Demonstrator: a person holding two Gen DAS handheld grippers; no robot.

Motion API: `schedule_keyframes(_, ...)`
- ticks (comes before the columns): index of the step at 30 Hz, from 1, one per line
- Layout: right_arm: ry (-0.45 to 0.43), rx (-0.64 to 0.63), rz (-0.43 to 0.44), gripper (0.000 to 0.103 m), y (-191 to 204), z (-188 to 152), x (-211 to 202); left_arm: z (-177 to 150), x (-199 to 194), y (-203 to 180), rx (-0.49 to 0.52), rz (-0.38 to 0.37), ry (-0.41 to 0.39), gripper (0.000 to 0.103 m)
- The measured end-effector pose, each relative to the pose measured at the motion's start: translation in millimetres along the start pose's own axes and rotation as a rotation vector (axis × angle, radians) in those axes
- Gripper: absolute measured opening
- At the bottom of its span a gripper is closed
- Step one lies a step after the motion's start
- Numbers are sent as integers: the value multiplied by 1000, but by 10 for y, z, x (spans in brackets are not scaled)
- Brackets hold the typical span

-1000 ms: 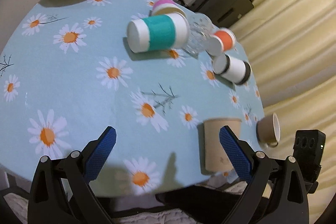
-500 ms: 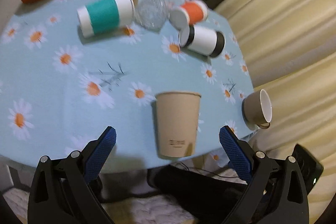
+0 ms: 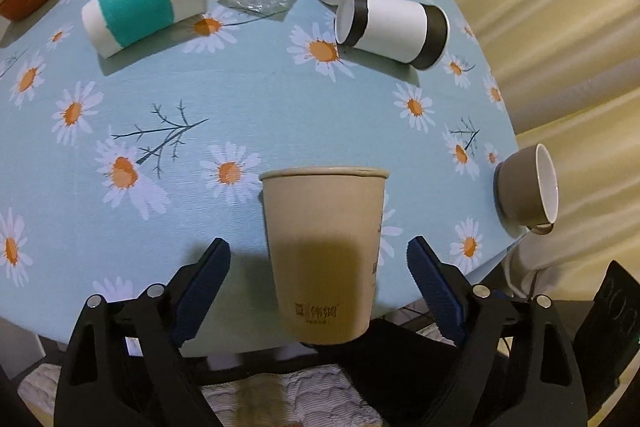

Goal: Flip cup upright
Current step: 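Close the left gripper on the tan cup while the right gripper releases it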

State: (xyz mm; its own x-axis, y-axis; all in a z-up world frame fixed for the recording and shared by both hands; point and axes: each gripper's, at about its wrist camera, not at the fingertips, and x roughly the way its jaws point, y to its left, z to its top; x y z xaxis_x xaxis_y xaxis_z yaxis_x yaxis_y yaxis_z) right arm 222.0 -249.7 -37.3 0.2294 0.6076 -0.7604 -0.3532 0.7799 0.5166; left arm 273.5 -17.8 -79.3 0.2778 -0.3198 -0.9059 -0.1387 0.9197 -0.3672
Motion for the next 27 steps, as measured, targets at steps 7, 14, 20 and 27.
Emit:
schedule_keyframes(7, 25, -8, -4, 75, 26, 19, 72, -1, 96, 44, 3, 3, 9, 71)
schedule_keyframes(14, 42, -23, -17, 75, 34, 20, 131, -3, 120, 42, 9, -25, -3, 60)
schedule_keyframes(20, 39, -26, -20, 75, 36, 20, 125, -32, 54, 66, -1, -23, -19, 60)
schedule_keyframes(27, 35, -20, -16, 75, 32, 34, 137, -128, -239, 74, 2, -17, -141, 60)
